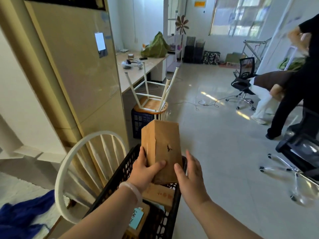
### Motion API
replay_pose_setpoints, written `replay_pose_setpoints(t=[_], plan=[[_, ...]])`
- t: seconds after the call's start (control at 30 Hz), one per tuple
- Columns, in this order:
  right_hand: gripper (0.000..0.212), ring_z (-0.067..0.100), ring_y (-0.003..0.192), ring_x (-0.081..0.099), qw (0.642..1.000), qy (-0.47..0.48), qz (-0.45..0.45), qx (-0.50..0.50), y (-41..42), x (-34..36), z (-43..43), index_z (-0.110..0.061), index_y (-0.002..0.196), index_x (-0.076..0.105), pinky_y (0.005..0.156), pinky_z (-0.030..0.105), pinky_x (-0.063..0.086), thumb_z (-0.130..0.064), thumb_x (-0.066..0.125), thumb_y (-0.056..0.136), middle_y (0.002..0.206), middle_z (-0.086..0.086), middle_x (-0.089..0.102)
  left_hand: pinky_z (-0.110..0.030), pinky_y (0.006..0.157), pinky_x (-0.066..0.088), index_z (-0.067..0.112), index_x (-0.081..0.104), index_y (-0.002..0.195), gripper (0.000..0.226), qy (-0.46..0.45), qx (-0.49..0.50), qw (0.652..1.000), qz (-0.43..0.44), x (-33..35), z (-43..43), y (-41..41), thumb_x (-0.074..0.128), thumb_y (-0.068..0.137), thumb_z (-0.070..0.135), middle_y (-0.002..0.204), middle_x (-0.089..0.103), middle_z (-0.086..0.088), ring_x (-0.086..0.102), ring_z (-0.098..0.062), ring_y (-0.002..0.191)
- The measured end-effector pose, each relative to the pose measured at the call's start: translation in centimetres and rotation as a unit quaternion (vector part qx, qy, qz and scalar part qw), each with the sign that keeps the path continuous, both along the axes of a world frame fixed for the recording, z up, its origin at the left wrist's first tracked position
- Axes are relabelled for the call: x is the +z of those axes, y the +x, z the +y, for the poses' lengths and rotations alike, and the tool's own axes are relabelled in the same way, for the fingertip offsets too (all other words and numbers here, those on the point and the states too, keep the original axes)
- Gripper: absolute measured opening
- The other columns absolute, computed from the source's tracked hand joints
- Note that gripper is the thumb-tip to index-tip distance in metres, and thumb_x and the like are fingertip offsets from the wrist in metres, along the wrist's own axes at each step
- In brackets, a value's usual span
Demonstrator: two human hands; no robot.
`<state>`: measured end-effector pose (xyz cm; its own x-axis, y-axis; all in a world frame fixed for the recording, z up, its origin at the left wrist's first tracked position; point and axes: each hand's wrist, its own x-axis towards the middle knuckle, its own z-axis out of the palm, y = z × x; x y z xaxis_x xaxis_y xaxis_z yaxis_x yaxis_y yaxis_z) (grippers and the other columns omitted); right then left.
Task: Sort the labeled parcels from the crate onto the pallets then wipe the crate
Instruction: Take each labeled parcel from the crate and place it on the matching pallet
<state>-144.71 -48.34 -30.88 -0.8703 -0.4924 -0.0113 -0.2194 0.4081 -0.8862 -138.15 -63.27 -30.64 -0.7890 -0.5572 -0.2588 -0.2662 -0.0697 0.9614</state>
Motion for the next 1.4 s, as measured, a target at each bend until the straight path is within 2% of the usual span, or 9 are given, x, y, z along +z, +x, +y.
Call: replay_pose_setpoints(t=[0.13, 0.3, 0.4, 0.5, 0.67, 0.77, 1.0, 1.27, 1.4], plan=[[0.04, 0.013, 0.124, 0.05, 0.996, -0.033, -0.07, 0.038, -0.8, 0.4, 0.0, -0.043, 0.13, 0.043, 0.098, 0.032, 0.049, -0.057, 0.046, 0.093, 0.13, -0.01, 0.049, -0.046, 0.098, 0.051, 0.05, 0.026, 0.147, 0.111, 0.143, -0.037, 0.987, 0.062, 0.3, 0.8, 0.9, 0.081, 0.052, 0.065, 0.131, 0.059, 0.004, 0.062, -0.022, 0.113], [0.072, 0.01, 0.129, 0.041, 0.997, -0.024, -0.028, 0.063, -0.3, 0.6, 0.0, -0.042, 0.147, 0.031, 0.105, 0.039, 0.045, -0.076, 0.033, 0.084, 0.141, -0.008, 0.039, -0.033, 0.097, 0.048, 0.03, 0.052, 0.134, 0.061, -0.006, 0.023, 0.999, 0.038, 0.9, 1.5, 0.9, 0.063, 0.083, 0.061, 0.133, 0.051, 0.004, 0.055, -0.013, 0.115], [0.098, 0.012, 0.144, 0.02, 0.995, 0.03, -0.001, 0.09, 0.4, 0.4, 0.0, -0.048, 0.15, 0.017, 0.114, 0.047, 0.033, -0.095, 0.01, 0.065, 0.156, -0.014, 0.02, -0.041, 0.105, 0.045, 0.035, 0.021, 0.15, 0.097, -0.025, 0.003, 0.998, 0.049, 1.5, 1.8, 1.5, 0.073, 0.072, 0.06, 0.138, 0.044, 0.011, 0.05, -0.014, 0.125], [0.081, 0.011, 0.148, 0.004, 0.992, 0.056, 0.035, 0.106, 1.4, 0.6, 0.0, -0.046, 0.15, 0.016, 0.12, 0.046, 0.02, -0.081, 0.008, 0.078, 0.159, -0.016, 0.011, -0.04, 0.103, 0.047, 0.039, -0.001, 0.153, 0.135, -0.074, -0.022, 0.997, 0.003, 1.5, 1.8, 1.6, 0.079, 0.048, 0.066, 0.133, 0.037, 0.01, 0.046, -0.014, 0.124], [0.072, 0.004, 0.144, 0.011, 0.99, 0.04, 0.093, 0.1, 1.2, 0.8, 0.5, -0.053, 0.139, 0.028, 0.119, 0.041, 0.027, -0.084, 0.004, 0.079, 0.154, -0.018, 0.023, -0.041, 0.095, 0.053, 0.046, 0.02, 0.149, 0.114, -0.004, 0.01, 0.999, 0.04, 1.2, 1.5, 2.1, 0.081, 0.052, 0.051, 0.131, 0.051, 0.005, 0.058, -0.017, 0.114], [0.055, 0.009, 0.143, 0.012, 0.987, 0.048, 0.131, 0.079, 0.2, 1.1, 0.5, -0.044, 0.143, 0.036, 0.117, 0.04, 0.031, -0.065, 0.028, 0.093, 0.155, -0.013, 0.02, -0.045, 0.094, 0.054, 0.054, 0.028, 0.143, 0.1, 0.09, 0.014, 0.995, 0.048, 1.1, 1.5, 2.8, 0.078, 0.057, 0.047, 0.124, 0.063, 0.001, 0.065, -0.021, 0.107], [0.056, 0.012, 0.132, 0.034, 0.996, -0.014, -0.029, 0.083, -1.4, 1.5, 0.5, -0.054, 0.146, 0.015, 0.095, 0.032, 0.051, -0.042, 0.044, 0.1, 0.142, -0.008, 0.031, -0.052, 0.095, 0.052, 0.053, 0.038, 0.138, 0.078, 0.16, -0.013, 0.984, 0.082, 0.8, 1.2, 3.3, 0.071, 0.07, 0.036, 0.118, 0.07, -0.002, 0.067, -0.027, 0.108], [0.067, 0.001, 0.121, 0.034, 0.992, -0.013, -0.038, 0.117, -0.3, 0.6, 0.1, -0.054, 0.147, 0.004, 0.092, 0.027, 0.047, -0.038, 0.047, 0.099, 0.137, -0.017, 0.025, -0.041, 0.09, 0.056, 0.051, 0.028, 0.144, 0.091, 0.073, -0.008, 0.997, 0.018, 1.6, 0.5, 3.0, 0.082, 0.073, 0.035, 0.114, 0.068, 0.008, 0.069, -0.016, 0.099], [0.073, 0.006, 0.104, 0.052, 0.994, -0.035, -0.072, 0.076, -1.3, 1.2, 0.1, -0.05, 0.149, 0.008, 0.06, 0.015, 0.053, -0.039, 0.056, 0.095, 0.141, -0.004, 0.033, -0.039, 0.085, 0.058, 0.049, 0.037, 0.141, 0.077, 0.071, -0.029, 0.997, -0.011, 2.4, -1.0, 4.1, 0.077, 0.081, 0.022, 0.112, 0.069, 0.003, 0.072, -0.018, 0.094]])
